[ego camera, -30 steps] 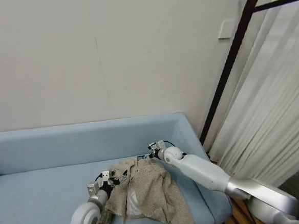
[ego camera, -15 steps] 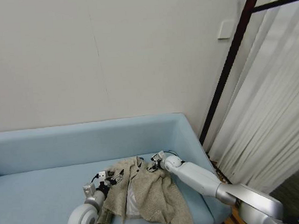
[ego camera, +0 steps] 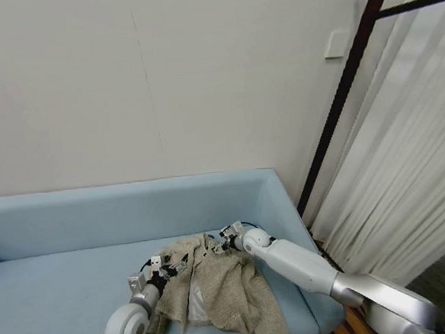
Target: Pick up the clothes from the sofa and hang them on the clothes hanger.
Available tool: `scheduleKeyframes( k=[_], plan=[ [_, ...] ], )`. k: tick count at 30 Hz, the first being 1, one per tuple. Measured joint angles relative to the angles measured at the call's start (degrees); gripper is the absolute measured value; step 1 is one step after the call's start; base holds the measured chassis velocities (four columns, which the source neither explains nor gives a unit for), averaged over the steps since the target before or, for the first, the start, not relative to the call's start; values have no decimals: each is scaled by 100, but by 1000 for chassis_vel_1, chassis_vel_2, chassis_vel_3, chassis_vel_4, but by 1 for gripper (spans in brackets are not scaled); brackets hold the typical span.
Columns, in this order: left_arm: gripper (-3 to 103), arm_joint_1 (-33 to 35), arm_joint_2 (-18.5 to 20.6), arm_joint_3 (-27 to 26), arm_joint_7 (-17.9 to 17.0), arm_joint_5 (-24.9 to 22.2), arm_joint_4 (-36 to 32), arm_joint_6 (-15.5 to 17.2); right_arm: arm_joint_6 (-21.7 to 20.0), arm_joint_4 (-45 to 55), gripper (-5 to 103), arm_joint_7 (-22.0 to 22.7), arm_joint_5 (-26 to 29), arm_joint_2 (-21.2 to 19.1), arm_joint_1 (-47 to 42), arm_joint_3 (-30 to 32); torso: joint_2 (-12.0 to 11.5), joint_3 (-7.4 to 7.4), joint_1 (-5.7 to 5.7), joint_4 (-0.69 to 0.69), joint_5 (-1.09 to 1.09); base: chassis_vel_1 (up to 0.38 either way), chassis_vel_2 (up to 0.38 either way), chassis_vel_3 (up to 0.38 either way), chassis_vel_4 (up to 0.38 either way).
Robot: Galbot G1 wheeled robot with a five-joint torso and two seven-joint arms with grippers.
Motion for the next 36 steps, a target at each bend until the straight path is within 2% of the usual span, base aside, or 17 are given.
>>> scheduleKeyframes(
  k=[2, 6, 14, 23, 29, 33, 36],
  plan=[
    [100, 1, -5, 2, 13, 1, 0, -3, 4, -40, 100, 1, -67, 37, -26, -10, 0, 0, 0, 1, 0, 0, 0, 0, 0],
    [100, 26, -6, -5, 46, 5, 0, -72, 173, -411, 100, -189, -785, 193, -74, -70, 0, 0, 0, 2, 0, 0, 0, 0, 0],
    [100, 40, -28, -30, 91, 9, 44, -136, 258, -807, 100, -373, -1440, 394, 9, -162, 0, 0, 0, 1, 0, 0, 0, 0, 0],
    [100, 41, -65, 11, 211, 66, 77, -227, 715, -2024, 100, -542, -2010, 901, 426, -121, 0, 1, 0, 1, -1, 0, 0, 0, 0],
    [100, 34, -23, 2, 238, 72, 91, -255, 663, -1843, 100, -487, -1833, 817, 445, -120, 0, 1, 1, 1, -1, 0, 0, 0, 0],
    [100, 7, -39, 25, 248, 75, 120, -269, 278, -1137, 100, -269, -1242, 629, 297, -151, 0, 0, 0, -1, 0, 0, 0, 0, 0],
    [100, -9, -54, 47, 249, 82, 132, -270, 241, -1154, 100, -230, -1138, 672, 254, -147, 0, 0, 0, 0, -1, 0, 0, 0, 0]
  ],
)
